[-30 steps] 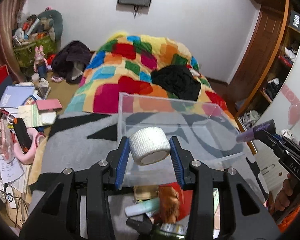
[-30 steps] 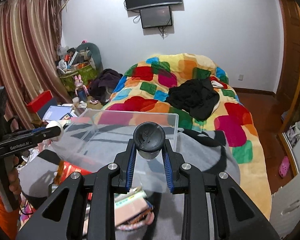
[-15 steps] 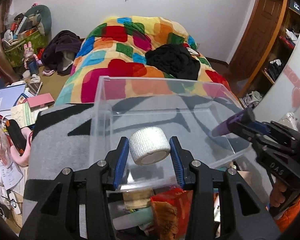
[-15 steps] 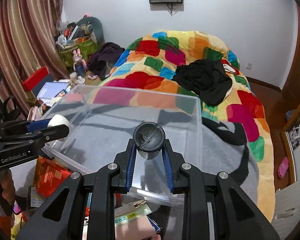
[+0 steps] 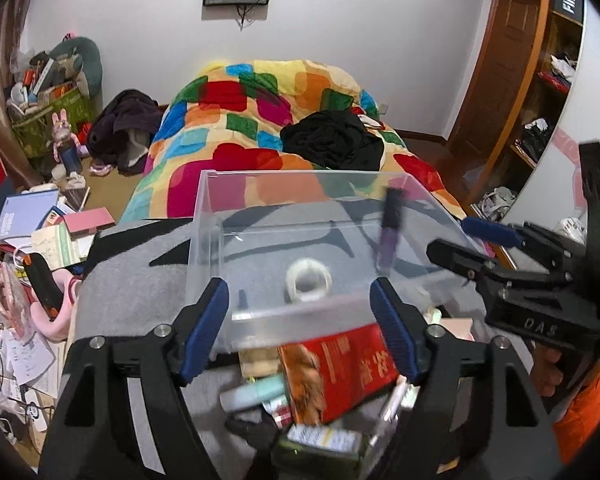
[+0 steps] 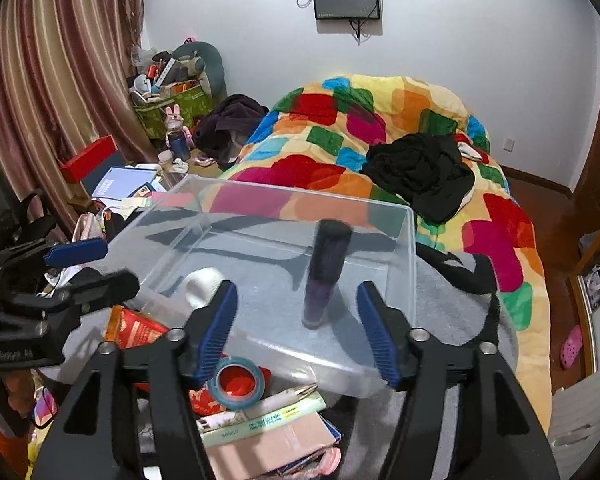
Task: Organize objects
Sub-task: 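Drop the bandage roll and purple tube into the clear box with both tools, then grasp the green pump bottle with the left tool while the right tool grasps the beige tube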
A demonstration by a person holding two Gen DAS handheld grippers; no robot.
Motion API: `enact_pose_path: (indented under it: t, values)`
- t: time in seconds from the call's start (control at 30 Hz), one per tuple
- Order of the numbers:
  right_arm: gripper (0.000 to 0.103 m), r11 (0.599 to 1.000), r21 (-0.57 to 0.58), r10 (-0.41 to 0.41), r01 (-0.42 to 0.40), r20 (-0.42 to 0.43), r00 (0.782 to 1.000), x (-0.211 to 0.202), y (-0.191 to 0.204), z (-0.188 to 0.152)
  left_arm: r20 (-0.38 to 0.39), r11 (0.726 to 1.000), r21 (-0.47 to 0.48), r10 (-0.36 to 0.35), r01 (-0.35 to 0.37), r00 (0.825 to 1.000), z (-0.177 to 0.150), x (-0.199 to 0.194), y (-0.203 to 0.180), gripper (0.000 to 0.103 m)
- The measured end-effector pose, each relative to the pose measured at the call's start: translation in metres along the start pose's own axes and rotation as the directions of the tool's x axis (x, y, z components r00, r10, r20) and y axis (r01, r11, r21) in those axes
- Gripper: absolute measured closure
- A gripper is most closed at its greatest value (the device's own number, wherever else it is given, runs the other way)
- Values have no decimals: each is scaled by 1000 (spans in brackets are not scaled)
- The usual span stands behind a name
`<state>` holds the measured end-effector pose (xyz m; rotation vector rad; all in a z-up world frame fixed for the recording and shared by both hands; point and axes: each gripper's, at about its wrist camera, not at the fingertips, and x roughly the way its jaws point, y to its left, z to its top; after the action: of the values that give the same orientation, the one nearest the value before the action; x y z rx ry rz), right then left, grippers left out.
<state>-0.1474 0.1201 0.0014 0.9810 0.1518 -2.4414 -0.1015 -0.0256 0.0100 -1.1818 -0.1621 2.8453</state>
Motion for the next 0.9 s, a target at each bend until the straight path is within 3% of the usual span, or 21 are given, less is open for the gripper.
enact_pose_path:
  t: [0.27,0.4,0.57,0.77,0.9]
  values:
    - [41,1000,16,-6,6,5,1000,-21,2,-19,-27,998,51,36,-34,999,-36,-3,-15,24]
    - [29,999,34,-1,2,-11,1000,-27,6,-39,-45,997,48,58,-56,997,-55,-4,-13,24]
    - [26,997,70,25,-20,-70,997,-19,20,-64,-79,998,-2,66,-66,995,-78,-6,4,24]
    - [26,999,13,-37,39,-133,990,-6,46,-90,-99,993,-98,61,-70,993,-103,-16,32,24]
    - [26,997,5,-73,75,-139,988,-11,42,-104,-106,986,-149,62,-78,992,-115,-19,50,24]
